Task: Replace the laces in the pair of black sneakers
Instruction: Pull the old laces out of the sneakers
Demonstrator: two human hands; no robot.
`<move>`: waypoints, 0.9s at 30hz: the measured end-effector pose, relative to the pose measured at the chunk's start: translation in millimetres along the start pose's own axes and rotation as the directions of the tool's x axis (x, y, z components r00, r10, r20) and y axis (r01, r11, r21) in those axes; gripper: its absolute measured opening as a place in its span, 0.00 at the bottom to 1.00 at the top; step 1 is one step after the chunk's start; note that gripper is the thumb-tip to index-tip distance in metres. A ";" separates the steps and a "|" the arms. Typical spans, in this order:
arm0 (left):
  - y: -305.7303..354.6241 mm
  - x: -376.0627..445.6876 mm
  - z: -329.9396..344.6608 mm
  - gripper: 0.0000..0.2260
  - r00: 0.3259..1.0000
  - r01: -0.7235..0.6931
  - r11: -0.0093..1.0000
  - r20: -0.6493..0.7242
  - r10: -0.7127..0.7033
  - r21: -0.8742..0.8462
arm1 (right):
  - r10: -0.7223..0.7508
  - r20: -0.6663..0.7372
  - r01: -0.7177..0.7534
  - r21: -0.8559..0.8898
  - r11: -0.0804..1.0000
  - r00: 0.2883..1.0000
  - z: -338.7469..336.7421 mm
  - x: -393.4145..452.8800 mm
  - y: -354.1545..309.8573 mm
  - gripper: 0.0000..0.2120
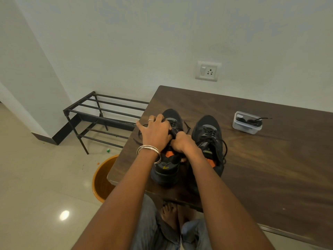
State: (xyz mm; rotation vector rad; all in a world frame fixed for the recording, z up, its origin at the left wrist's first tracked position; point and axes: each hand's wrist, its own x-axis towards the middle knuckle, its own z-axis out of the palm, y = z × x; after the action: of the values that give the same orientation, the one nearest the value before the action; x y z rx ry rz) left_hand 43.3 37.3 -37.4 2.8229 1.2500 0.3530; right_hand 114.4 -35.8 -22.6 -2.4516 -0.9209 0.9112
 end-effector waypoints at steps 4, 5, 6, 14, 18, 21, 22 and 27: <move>0.6 -0.1 3.4 0.06 0.992 0.113 0.963 -0.025 -0.123 -0.246 | -0.001 0.001 0.001 0.011 1.000 1.000 0.6 0.3 0.1 0.13; -0.7 0.5 5.3 0.05 0.986 0.152 0.920 -0.015 -0.168 -0.360 | -0.002 -0.007 0.002 0.008 1.000 1.000 0.8 0.7 0.5 0.14; -3.4 1.9 9.2 0.02 0.979 0.172 0.864 -0.012 -0.202 -0.473 | -0.001 -0.015 0.002 0.008 1.000 1.000 1.4 1.4 0.4 0.14; -26.4 -1.2 -5.8 0.02 0.714 0.107 0.075 0.024 -0.700 -0.991 | -0.002 -0.029 0.003 0.013 1.000 1.000 4.5 8.4 2.4 0.15; -35.3 -9.3 -4.6 0.08 0.691 0.392 0.439 -0.056 -0.721 -0.808 | -0.001 -0.030 0.001 0.002 1.000 1.000 6.1 12.7 1.4 0.13; -27.1 -14.8 -9.1 0.13 0.741 0.545 0.630 -0.035 -0.671 -0.553 | 0.012 -0.022 -0.012 0.002 1.000 1.000 6.2 14.3 1.0 0.15; -23.9 -14.8 -10.1 0.13 0.792 0.491 0.696 -0.063 -0.607 -0.524 | 0.018 -0.020 -0.018 0.005 1.000 1.000 6.3 14.4 1.1 0.16; -5.2 -8.3 -7.2 0.15 0.977 0.122 0.964 -0.143 -0.159 -0.236 | 0.015 -0.023 -0.015 0.016 1.000 1.000 7.2 12.9 1.7 0.14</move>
State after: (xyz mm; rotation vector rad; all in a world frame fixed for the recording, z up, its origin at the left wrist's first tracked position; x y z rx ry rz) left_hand 32.6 34.3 -32.6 2.5406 1.3342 0.6821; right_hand 117.7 -27.3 -34.4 -2.4531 -0.8852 0.8902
